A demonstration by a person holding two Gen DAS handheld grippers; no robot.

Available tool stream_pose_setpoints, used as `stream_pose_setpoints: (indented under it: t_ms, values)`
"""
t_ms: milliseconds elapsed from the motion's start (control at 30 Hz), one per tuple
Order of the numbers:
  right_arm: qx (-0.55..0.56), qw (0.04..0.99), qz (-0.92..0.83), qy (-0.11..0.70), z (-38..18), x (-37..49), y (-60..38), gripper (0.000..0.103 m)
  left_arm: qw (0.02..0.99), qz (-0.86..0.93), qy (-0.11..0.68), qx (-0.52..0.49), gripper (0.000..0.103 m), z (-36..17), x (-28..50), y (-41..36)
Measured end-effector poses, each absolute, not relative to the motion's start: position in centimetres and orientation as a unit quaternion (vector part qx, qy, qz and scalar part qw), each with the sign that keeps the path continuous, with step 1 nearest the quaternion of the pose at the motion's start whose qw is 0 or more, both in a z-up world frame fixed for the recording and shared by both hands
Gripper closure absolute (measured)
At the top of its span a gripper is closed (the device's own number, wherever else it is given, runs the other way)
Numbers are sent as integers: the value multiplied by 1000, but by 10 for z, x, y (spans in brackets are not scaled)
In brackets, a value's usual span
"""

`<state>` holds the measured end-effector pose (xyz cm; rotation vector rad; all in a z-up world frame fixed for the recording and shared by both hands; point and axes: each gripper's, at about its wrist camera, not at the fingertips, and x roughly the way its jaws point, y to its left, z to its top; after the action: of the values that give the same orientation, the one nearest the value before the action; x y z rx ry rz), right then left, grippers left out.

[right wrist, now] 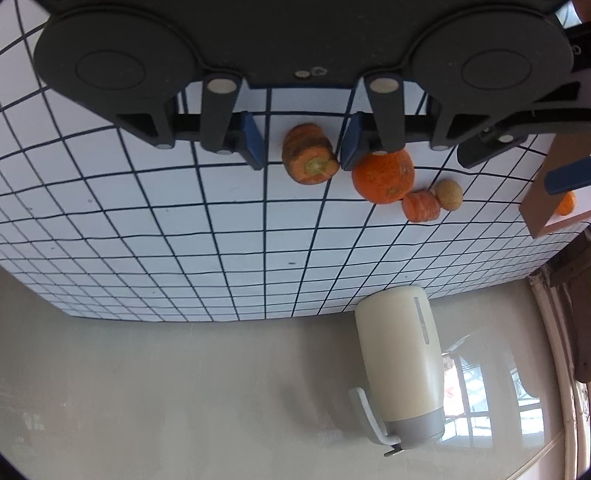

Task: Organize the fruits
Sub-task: 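Grasp a mandarin with the left tool while the right tool grasps the cut brown fruit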

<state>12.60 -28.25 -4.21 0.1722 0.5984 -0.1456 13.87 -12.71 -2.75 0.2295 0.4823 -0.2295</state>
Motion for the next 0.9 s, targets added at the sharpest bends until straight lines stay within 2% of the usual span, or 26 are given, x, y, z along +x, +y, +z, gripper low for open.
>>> stream_pose_setpoints:
  t_ms: [167,533,567,633,767,900]
  values:
    - [75,950,-92,288,-42,118,-294,78,955,-131,239,117,14,-31,138,-140]
    - [94,946,-121,286,-43,104,-331,77,946,-176,252,99,15,-36,147,-180]
    - [96,945,-121,287,-44,103,-333,77,946,-179,253,97,28,-37,149,-183]
    - [101,945,-119,287,-45,102,-336,76,942,-184,267,94,43,-38,155,-188]
    - [98,946,-113,288,-45,103,-336,77,935,-190,290,75,59,-42,165,-191]
    - [93,946,-112,290,-45,106,-333,77,935,-188,291,77,61,-43,165,-191]
